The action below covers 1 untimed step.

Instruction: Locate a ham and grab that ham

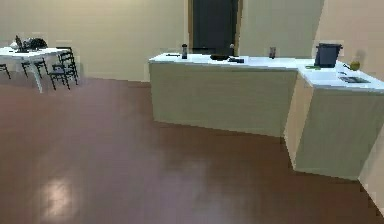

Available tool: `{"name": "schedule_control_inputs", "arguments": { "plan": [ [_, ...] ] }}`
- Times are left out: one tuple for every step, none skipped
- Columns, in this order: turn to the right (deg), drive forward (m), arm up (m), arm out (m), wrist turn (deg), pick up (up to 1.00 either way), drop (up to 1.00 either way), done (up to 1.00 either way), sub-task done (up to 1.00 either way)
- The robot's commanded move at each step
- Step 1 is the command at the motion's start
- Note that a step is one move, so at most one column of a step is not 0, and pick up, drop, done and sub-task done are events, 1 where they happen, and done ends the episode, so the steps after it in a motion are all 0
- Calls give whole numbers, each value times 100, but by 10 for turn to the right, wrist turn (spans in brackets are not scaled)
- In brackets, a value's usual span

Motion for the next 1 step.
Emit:
{"name": "schedule_control_inputs", "arguments": {
  "plan": [
    [90,0,0,0,0,0,0,0,0]
  ]
}}
